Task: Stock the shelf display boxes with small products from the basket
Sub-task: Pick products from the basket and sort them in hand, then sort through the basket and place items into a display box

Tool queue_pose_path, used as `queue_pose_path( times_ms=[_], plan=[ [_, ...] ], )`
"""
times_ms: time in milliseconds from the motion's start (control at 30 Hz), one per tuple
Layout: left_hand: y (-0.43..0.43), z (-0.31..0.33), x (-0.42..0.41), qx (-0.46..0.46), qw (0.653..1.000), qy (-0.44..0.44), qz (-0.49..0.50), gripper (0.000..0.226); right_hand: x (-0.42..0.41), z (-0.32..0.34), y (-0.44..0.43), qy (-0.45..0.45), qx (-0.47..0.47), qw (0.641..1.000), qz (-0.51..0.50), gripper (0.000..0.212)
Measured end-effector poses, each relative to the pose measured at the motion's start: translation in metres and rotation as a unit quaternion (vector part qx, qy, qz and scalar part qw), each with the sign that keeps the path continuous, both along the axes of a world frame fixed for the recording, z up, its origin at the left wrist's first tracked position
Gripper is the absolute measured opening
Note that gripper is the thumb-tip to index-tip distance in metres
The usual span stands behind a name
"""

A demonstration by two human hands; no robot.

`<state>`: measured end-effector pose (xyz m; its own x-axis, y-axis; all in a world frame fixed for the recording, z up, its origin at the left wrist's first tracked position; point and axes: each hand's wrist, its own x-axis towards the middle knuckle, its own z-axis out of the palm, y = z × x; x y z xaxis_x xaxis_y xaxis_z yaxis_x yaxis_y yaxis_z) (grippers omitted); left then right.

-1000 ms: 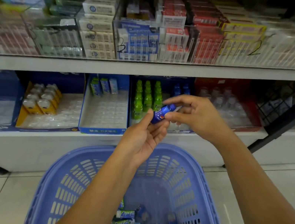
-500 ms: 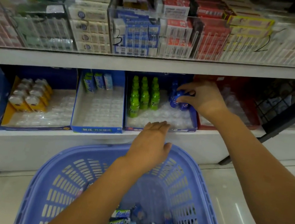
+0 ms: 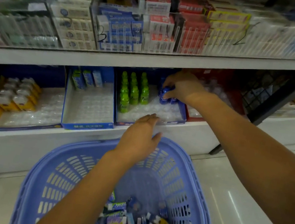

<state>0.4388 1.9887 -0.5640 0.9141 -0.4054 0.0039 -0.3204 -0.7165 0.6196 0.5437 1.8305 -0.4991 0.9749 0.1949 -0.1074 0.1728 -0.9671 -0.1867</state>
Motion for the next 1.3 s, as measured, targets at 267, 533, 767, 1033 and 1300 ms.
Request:
queue_pose_path(
  times_ms=[267, 533, 767, 1033, 1300],
  plan=[
    [0.033, -0.058, -0.037, 0.083, 0.993, 0.076, 0.019, 0.023, -0.096, -0.036, 0.036, 0.044, 0.123, 0.99, 0.054, 0.016],
    [0.089, -0.168, -0.123, 0.269, 0.88, 0.36, -0.157, 0.048, -0.188, -0.185, 0.049, 0.425, -0.078, 0.901, 0.036, 0.038],
    [0.098, -0.176, -0.132, 0.318, 0.855, 0.365, -0.188, 0.032, -0.216, -0.235, 0.044, 0.46, -0.138, 0.873, 0.079, 0.043],
    [0.094, -0.186, -0.123, 0.28, 0.87, 0.384, -0.133, 0.022, -0.222, -0.256, 0.067, 0.421, -0.221, 0.876, 0.076, 0.022],
    [0.092, -0.189, -0.112, 0.166, 0.922, 0.344, -0.064, 0.014, -0.226, -0.263, 0.065, 0.448, -0.263, 0.851, 0.082, 0.02]
  ],
)
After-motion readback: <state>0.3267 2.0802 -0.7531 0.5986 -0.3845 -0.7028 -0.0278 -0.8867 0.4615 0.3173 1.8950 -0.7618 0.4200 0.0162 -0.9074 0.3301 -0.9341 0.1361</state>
